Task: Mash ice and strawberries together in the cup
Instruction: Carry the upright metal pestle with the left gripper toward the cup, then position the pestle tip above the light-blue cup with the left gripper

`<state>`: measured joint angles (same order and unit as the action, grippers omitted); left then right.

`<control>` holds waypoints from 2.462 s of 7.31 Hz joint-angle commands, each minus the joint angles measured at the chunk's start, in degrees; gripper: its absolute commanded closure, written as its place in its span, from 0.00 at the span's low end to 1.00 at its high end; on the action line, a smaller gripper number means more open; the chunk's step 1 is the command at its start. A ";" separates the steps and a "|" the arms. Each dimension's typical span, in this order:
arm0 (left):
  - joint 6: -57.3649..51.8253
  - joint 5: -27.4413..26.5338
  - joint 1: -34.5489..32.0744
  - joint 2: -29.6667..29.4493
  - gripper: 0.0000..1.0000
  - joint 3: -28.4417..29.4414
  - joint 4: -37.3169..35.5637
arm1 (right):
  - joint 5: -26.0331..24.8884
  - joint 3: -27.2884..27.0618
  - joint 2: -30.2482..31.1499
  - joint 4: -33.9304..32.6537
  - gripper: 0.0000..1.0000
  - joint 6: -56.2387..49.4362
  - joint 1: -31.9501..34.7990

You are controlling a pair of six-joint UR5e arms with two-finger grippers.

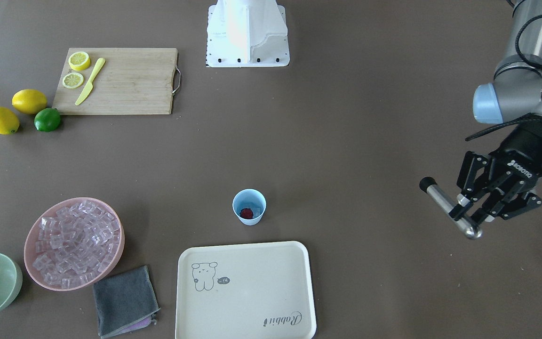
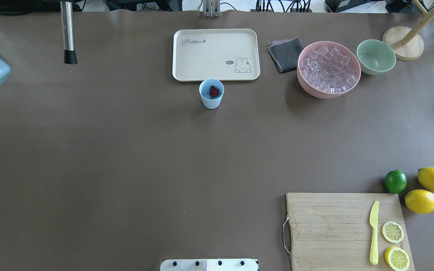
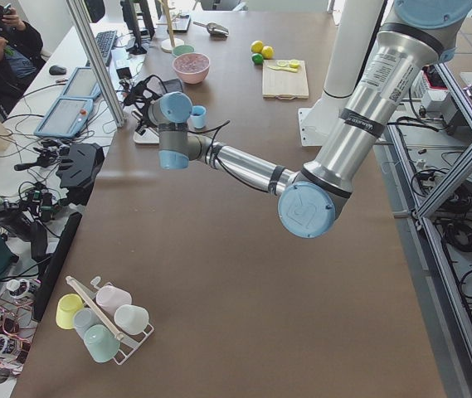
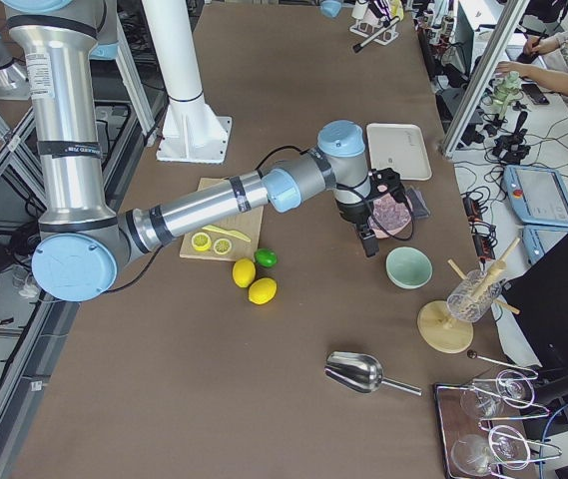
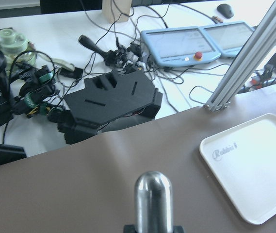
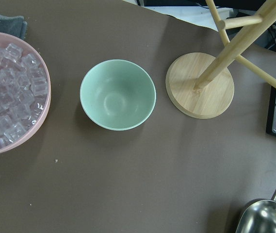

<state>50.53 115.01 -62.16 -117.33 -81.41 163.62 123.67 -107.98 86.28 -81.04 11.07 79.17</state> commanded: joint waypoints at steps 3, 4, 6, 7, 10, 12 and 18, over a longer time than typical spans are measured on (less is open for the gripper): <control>3.08 -27.63 19.61 -6.66 1.00 0.11 10.49 | 0.08 -0.04 0.30 0.00 0.00 0.00 0.63; 2.99 -28.00 19.62 -8.77 1.00 0.11 10.23 | -0.01 -0.30 0.73 0.09 0.00 0.00 0.90; 2.29 -28.09 19.62 -13.16 1.00 2.81 8.57 | -0.45 -0.48 0.65 0.09 0.00 0.00 1.69; -1.02 -28.18 19.62 -14.58 1.00 3.71 6.20 | -0.45 -0.48 0.65 0.09 0.00 0.00 1.78; -4.54 -28.18 19.45 -15.11 1.00 3.72 4.08 | -0.18 -1.45 1.17 0.09 0.00 0.00 2.39; -5.71 -29.93 19.62 -17.65 1.00 5.89 2.49 | -0.45 -1.62 1.26 0.09 0.00 0.00 2.48; -5.71 -30.02 22.17 -20.75 1.00 11.80 2.49 | -1.50 -1.62 1.35 0.26 0.00 0.00 2.83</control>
<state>44.83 85.03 -40.84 -138.42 -69.86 166.11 122.29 -109.53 87.57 -80.84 11.07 81.94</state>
